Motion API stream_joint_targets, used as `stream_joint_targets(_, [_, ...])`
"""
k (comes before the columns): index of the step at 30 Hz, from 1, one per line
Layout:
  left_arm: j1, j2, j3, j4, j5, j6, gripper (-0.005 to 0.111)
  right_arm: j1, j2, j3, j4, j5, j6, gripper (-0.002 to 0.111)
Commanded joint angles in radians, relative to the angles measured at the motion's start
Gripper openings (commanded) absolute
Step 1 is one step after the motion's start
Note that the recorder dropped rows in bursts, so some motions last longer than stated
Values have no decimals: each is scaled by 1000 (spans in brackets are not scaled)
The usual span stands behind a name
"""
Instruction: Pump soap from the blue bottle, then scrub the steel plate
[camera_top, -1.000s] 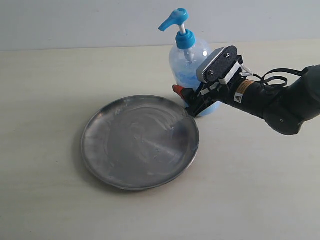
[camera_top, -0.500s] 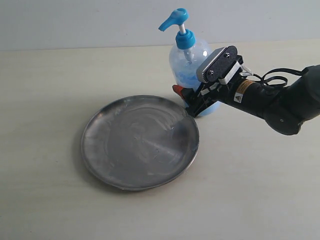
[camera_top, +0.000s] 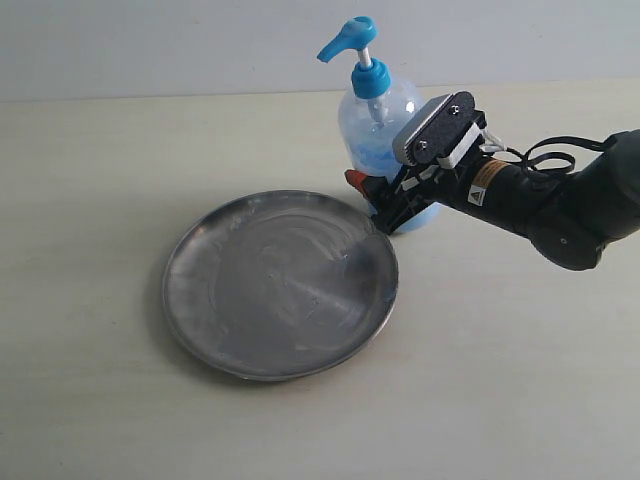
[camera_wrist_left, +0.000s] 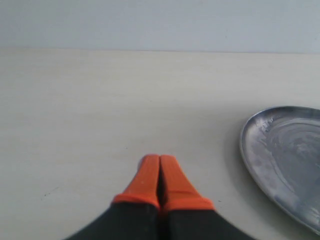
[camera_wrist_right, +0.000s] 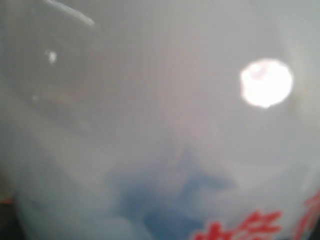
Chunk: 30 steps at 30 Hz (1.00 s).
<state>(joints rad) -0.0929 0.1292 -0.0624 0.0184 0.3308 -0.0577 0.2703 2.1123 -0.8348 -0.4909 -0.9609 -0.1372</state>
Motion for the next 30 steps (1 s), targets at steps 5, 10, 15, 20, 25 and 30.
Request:
stream_joint_targets(5, [3,93,-100,35,-13,-3,0,-2,-11,-10,4,-14,-10,0])
stream_joint_targets(10, [3,180,-172,37,-13,-3,0,-2,-11,-10,4,-14,-10,0])
stream_joint_targets(15, [-10,273,-285,52,-13,-3,0,-2,-11,-10,4,-12,-13,0])
stream_joint_targets(20, [-100,379,-400,54,-13,-3,0,-2,-11,-10,4,-12,-13,0])
stream_joint_targets(25, [-142,496,-519,54,-13,-3,0,-2,-13,-10,4,-12,-13,0])
stream_joint_targets(30, [-180,569,-622,57,-13,-3,0,-2,-13,-10,8,-14,-19,0])
